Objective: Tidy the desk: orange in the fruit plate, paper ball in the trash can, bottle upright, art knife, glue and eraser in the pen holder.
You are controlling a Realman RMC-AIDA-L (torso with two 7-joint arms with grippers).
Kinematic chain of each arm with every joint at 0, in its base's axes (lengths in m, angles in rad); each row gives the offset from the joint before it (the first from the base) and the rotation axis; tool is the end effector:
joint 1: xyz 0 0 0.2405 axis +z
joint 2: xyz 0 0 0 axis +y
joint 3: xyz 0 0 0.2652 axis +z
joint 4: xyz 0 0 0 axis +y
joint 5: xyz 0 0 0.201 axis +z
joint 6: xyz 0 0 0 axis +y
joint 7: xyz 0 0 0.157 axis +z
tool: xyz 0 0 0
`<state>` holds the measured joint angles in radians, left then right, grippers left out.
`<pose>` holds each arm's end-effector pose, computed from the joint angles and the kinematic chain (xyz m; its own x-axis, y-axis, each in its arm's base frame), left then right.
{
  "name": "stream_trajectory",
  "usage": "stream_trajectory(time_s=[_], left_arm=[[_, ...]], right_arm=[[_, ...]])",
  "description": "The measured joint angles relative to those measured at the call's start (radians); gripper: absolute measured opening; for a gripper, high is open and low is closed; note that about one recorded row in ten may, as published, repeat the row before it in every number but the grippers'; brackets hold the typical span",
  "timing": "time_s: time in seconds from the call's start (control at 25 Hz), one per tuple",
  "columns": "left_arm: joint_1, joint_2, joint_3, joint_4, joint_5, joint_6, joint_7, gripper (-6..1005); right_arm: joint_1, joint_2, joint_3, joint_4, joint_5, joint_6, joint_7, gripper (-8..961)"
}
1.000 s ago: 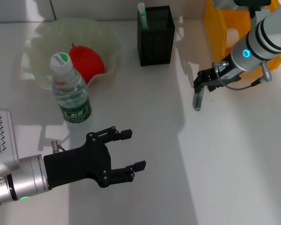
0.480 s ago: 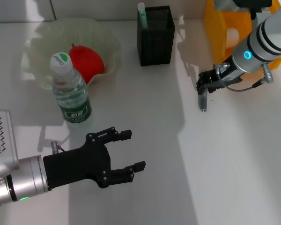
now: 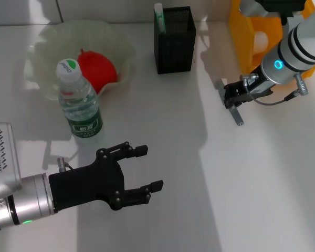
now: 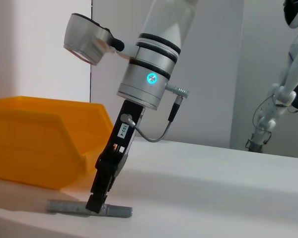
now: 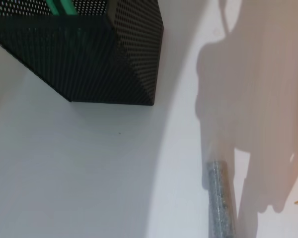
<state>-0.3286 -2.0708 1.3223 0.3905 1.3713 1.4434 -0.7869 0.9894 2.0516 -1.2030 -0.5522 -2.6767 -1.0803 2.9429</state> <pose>-0.2783 0.2499 -0.0845 0.8146 0.1098 0.5695 0.2656 -0.9436 -0.1979 0.2146 0.4332 -0.0594 0.3592 -0.9292 -0.0871 -0.8026 -0.2600 -0.5368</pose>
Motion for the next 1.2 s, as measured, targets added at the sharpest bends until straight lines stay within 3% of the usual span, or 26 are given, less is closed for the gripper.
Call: stream_trajectory(time_s=[0.48, 0.8, 1.2], left_arm=[[-0.002, 0.0, 0.001, -0.001, 0.0, -0.002, 0.0, 800], [0.003, 0.0, 0.002, -0.001, 0.0, -0.002, 0.0, 800], [0.003, 0.0, 0.002, -0.001, 0.0, -0.001, 0.0, 800]], right_arm=[[-0.011, -0.004, 0.0, -0.014, 0.0, -0.017, -0.025, 137], [-0.119, 0.025, 0.002, -0.267, 0.015, -0.101, -0.068, 133], [-0.261, 0.026, 0.006, -0.521, 0.231, -0.153, -0.204, 131]])
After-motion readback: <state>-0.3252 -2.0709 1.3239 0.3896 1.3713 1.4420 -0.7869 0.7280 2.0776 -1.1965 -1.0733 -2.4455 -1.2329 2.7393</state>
